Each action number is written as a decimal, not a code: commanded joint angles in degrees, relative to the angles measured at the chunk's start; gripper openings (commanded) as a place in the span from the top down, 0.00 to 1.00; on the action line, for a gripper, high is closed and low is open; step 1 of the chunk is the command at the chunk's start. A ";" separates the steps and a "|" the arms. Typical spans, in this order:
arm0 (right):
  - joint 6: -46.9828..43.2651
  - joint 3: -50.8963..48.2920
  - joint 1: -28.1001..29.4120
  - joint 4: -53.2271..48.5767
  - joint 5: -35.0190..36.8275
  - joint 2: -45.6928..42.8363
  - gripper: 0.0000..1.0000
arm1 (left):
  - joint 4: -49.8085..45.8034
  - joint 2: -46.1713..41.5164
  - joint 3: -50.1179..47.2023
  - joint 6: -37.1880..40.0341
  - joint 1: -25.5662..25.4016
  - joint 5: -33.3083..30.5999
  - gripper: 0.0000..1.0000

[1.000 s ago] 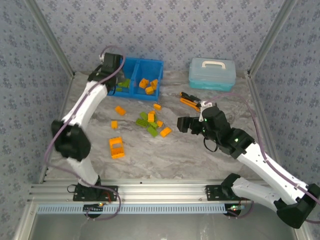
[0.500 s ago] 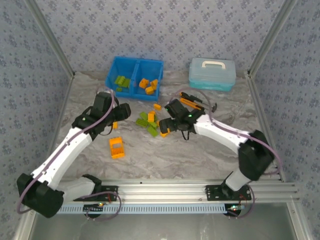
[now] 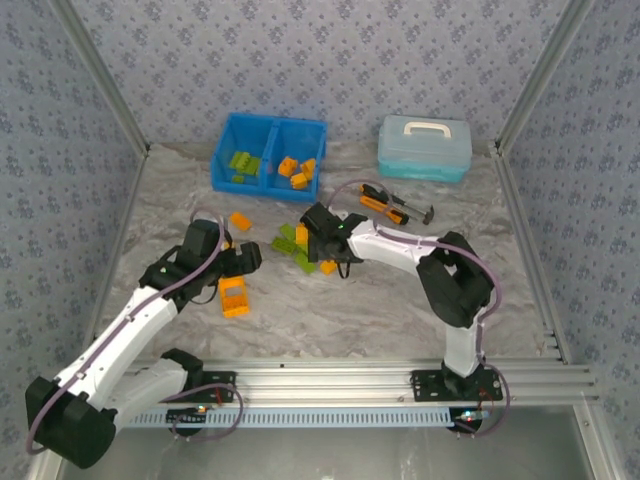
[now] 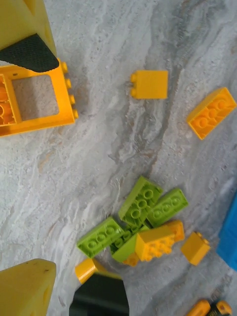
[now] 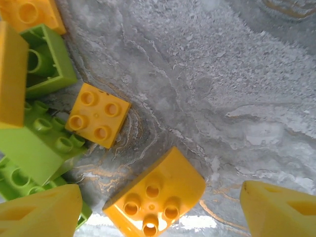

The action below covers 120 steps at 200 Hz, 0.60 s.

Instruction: Sort the legos into containers by color

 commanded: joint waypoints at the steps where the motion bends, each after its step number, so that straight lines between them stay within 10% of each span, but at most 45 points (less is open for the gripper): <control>1: 5.53 2.02 0.57 -2.25 2.33 3.09 0.17 | 3.23 -1.86 -0.17 2.55 -0.02 1.86 0.01; 120: 15.77 -4.77 2.92 -3.11 5.11 0.42 0.46 | 4.44 -2.65 -2.30 2.07 -0.02 2.19 0.01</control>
